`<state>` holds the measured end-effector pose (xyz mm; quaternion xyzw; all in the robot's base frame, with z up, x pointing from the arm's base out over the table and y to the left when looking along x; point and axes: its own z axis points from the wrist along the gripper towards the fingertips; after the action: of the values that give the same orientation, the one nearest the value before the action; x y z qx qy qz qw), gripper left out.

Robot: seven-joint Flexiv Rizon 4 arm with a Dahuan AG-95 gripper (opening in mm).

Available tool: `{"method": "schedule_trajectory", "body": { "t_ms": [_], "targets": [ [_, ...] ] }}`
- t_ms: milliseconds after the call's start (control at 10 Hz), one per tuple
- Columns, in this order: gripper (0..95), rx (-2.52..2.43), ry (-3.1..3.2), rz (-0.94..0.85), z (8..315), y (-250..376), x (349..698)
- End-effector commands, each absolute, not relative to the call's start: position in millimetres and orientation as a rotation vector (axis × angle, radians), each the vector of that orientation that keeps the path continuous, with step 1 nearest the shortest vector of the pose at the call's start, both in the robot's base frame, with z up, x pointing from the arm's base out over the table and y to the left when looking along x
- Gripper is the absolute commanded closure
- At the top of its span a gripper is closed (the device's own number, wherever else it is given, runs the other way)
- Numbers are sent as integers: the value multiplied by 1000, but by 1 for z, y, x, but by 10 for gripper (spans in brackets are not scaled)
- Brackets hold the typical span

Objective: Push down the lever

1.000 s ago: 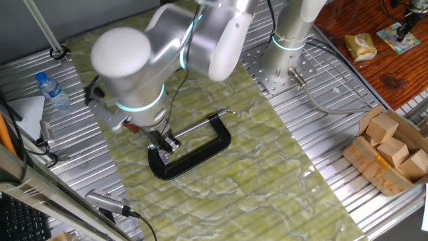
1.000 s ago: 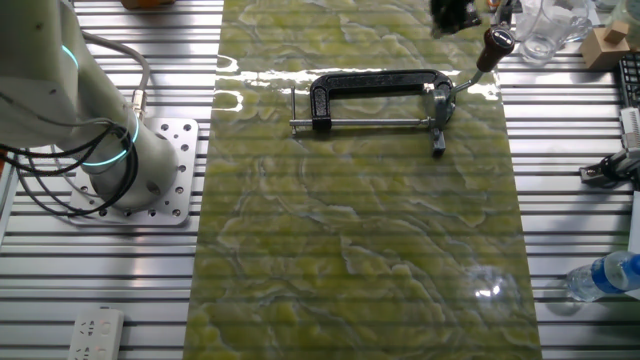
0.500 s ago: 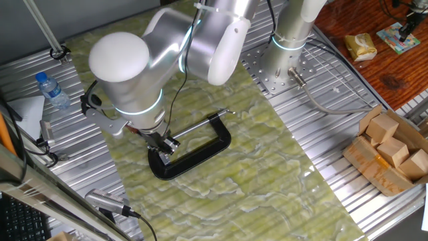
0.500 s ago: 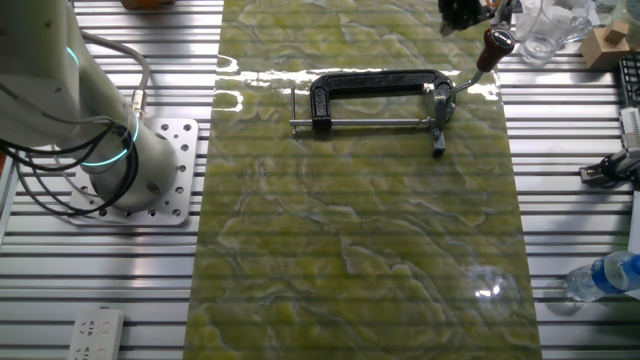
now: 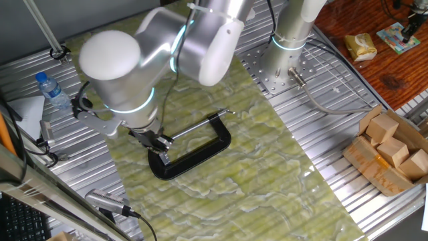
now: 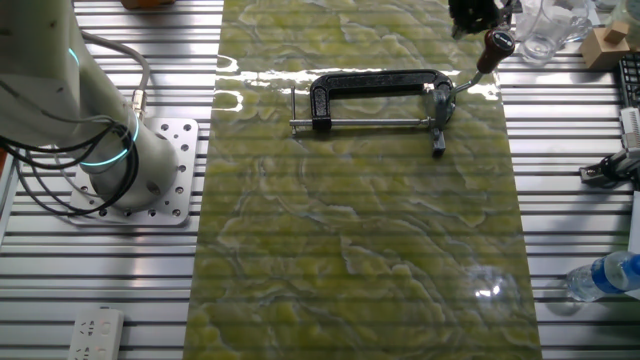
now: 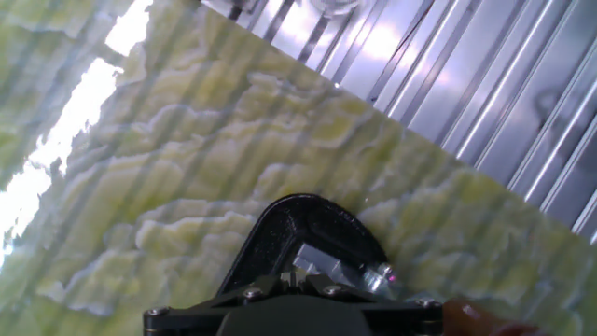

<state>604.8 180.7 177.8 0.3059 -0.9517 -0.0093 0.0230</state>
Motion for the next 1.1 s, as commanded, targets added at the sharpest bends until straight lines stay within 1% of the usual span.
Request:
{"method": "schedule_trajectory", "body": {
  "t_ms": [100,500,800,1100],
  "targets": [
    [950,1000,-2923,-14,186,180,615],
    [950,1217,-2836,-17,182,148,626],
    [950,1279,-2804,-20,182,126,628],
    [950,1357,-2771,-20,173,102,630]
  ]
}}
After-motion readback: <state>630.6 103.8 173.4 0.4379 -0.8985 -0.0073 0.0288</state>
